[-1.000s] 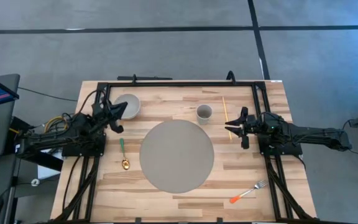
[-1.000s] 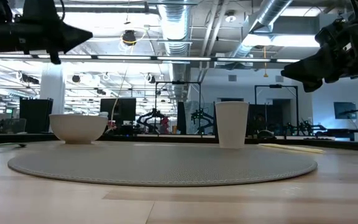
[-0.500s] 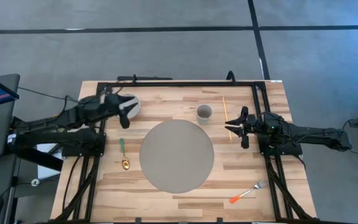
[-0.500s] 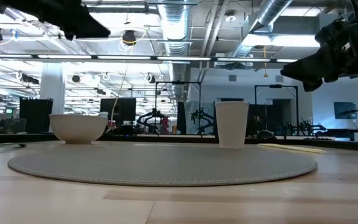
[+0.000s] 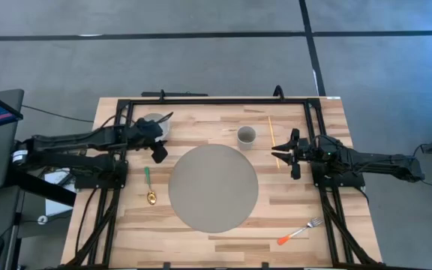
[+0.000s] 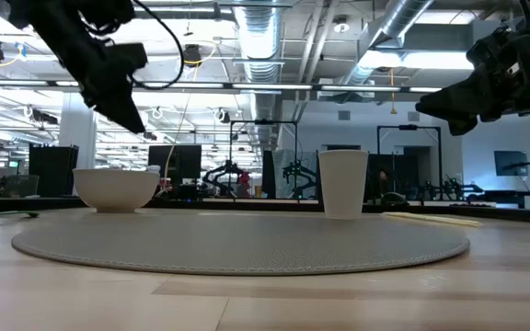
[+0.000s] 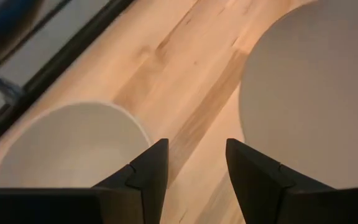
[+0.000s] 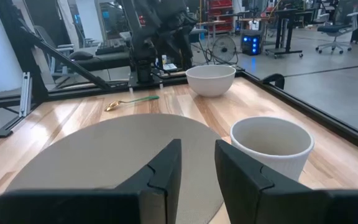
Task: Pick & Place Utensil
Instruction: Put the gray bowl on the gray table mat
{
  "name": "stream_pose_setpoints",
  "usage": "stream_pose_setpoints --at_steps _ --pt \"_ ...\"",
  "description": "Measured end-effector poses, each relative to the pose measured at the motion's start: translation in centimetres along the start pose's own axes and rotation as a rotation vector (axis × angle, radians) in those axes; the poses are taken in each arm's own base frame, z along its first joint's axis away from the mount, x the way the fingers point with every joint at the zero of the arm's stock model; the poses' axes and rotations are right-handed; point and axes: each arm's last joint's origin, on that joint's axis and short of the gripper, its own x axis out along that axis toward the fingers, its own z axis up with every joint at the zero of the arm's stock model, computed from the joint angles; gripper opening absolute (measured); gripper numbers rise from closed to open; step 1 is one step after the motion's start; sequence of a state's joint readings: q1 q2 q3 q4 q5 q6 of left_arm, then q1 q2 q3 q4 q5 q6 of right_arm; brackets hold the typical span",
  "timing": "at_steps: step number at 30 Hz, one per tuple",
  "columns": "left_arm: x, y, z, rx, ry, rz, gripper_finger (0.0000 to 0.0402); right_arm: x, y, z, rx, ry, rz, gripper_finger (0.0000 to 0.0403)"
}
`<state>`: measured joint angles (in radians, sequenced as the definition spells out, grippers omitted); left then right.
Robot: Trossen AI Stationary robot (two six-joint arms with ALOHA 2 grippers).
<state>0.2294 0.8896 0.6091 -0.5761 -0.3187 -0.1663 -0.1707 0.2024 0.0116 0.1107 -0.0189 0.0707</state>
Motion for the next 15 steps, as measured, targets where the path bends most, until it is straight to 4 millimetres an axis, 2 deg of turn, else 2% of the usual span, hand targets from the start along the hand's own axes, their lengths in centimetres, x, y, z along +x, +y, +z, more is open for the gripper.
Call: stream_pose_setpoints --at_steps 11,15 --pt "4.4 -0.9 -0.5 -0.016 0.175 0.121 0.0161 0.0 0.0 0.0 0.0 0.0 0.0 0.0091" --pt "6.1 -0.5 -0.9 -0.023 0.234 0.209 0.0161 0.0 0.0 0.0 0.0 0.0 0.0 0.0091"
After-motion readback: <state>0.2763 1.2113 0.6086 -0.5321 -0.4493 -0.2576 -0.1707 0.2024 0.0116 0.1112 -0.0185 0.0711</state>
